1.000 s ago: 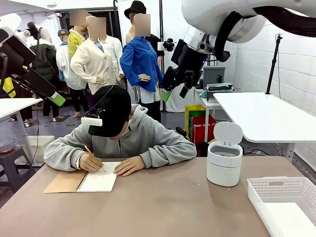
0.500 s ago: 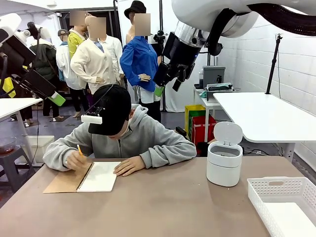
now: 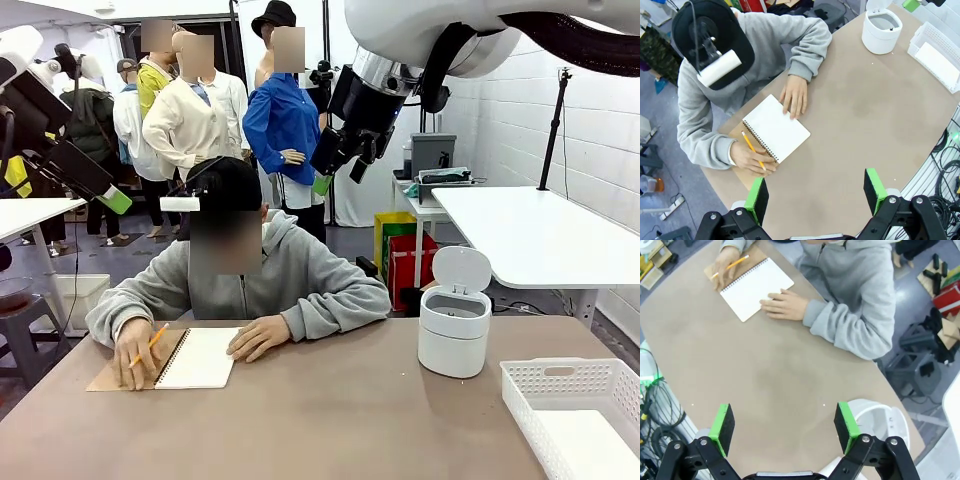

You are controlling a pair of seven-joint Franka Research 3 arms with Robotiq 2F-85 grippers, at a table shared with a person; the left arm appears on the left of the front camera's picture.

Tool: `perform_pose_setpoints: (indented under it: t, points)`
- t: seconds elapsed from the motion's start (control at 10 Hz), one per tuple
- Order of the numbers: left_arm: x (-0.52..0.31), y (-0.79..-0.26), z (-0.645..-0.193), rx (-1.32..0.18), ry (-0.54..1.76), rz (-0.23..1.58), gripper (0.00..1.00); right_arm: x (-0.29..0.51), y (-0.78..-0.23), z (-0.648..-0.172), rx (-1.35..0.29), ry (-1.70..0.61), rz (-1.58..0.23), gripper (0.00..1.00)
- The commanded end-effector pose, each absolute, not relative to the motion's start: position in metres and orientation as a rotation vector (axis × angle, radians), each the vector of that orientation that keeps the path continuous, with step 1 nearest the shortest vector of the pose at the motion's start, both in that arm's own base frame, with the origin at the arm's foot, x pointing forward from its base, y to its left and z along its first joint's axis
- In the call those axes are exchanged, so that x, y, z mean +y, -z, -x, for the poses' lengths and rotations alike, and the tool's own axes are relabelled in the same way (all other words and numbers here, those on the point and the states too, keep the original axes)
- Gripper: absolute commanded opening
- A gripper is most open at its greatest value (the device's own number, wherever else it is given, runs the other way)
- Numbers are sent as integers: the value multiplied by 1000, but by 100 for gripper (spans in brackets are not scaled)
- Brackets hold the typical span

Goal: Sort the paper based on its condition.
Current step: If a person hands you a paper, place it in the Organizing basket , and if it's crumpled, put it in the Trash can.

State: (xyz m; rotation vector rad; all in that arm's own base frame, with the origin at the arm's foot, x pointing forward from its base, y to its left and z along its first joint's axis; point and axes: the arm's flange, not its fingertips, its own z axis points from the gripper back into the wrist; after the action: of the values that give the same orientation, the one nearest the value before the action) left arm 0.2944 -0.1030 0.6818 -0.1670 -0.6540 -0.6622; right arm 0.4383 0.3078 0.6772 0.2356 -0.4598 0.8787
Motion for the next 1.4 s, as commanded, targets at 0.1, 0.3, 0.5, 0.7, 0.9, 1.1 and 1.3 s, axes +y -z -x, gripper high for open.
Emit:
perform_pose_setpoints:
  t: [0.1,0.3,0.5,0.7,0.9,1.1,1.3]
  points:
    - [-103,-682,-294,-655,661,165,100,307,-678,-437,-449,-876,-250,100]
    - [-103,-682,-294,-655,661,165,100,307,-678,-437,-449,-876,-250,100]
    - [-103,-682,-294,-655,661,165,100,307,-678,-437,-449,-876,-250,100]
    - [-103,-682,-294,-655,661,165,100,307,-678,-437,-449,-876,-250,100]
    - [-103,-682,-294,-655,661,165,100,307,-678,-437,-449,-876,-250,100]
    - [-103,-682,-294,-655,661,165,100,307,-678,-437,-449,-876,-250,100]
    - [-103,-682,-294,-655,661,165,100,307,-678,-437,-449,-876,-250,100]
